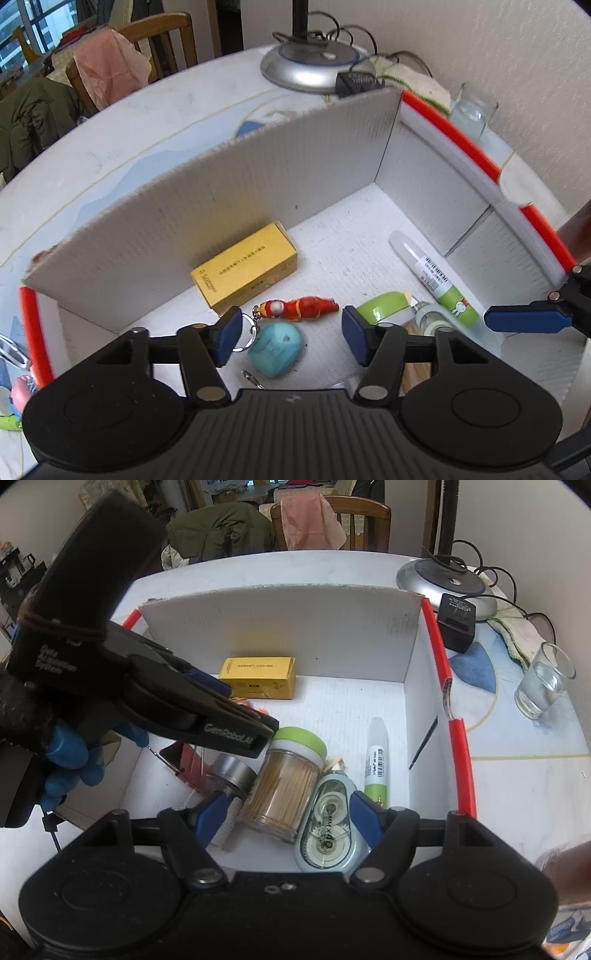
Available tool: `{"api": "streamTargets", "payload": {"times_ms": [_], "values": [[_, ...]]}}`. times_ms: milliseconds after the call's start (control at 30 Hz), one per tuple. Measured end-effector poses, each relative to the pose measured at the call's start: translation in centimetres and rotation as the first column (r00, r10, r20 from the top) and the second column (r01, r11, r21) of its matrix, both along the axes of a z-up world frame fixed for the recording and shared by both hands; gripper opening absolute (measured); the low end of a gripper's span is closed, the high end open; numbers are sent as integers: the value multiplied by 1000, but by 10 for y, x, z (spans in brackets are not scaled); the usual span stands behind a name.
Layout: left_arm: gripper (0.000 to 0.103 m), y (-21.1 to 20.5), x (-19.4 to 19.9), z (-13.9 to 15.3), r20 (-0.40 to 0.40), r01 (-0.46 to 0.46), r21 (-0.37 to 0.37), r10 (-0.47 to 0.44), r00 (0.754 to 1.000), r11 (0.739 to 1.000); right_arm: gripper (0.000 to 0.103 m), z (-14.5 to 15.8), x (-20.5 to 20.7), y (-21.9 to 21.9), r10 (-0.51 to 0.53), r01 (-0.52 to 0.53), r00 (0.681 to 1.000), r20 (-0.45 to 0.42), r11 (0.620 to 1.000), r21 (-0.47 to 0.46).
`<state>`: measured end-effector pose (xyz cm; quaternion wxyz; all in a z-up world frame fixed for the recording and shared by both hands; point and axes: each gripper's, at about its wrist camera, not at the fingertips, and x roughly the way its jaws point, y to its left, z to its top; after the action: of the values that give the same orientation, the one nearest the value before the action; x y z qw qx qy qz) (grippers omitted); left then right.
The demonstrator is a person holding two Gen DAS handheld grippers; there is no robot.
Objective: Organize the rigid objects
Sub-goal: 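Open both grippers to drop the red toy and tape dispenser in the box, then withdraw both grippers from the box back toward the mat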
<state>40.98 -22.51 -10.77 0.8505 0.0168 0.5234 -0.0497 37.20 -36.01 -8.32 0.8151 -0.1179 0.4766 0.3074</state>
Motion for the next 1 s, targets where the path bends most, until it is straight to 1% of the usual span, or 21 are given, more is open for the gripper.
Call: {"api": "streamTargets", "payload": {"times_ms": [167, 400, 533, 733, 767, 800, 833, 1000], "values": [[63, 5, -14, 19, 49, -7, -21, 8, 999, 1000, 75, 6, -3, -3, -20, 20, 1000, 12, 1000, 17], [64, 17, -43, 46, 118, -37, -66, 45, 992, 997, 77, 18, -11, -5, -42, 41, 999, 29, 998, 41], [64, 23, -62, 61, 159, -37, -96, 52, 986, 995, 80, 28, -21, 1, -39, 37, 997, 66, 999, 33], [64, 37, -96, 79, 227, -30, -121, 57, 972, 992, 84, 45, -38, 13, -60, 55, 993, 98, 997, 53], [67, 40, -102, 82, 237, -30, -131, 60, 970, 991, 86, 48, -42, 15, -62, 56, 993, 100, 997, 60], [73, 44, -107, 85, 245, -32, -138, 65, 967, 990, 87, 51, -46, 17, -67, 60, 992, 107, 996, 62], [74, 47, -113, 87, 255, -33, -142, 69, 964, 989, 88, 54, -51, 19, -72, 65, 991, 114, 996, 64], [75, 64, -141, 97, 295, -20, -146, 62, 954, 989, 93, 66, -69, 27, -112, 99, 986, 125, 989, 112]]}}
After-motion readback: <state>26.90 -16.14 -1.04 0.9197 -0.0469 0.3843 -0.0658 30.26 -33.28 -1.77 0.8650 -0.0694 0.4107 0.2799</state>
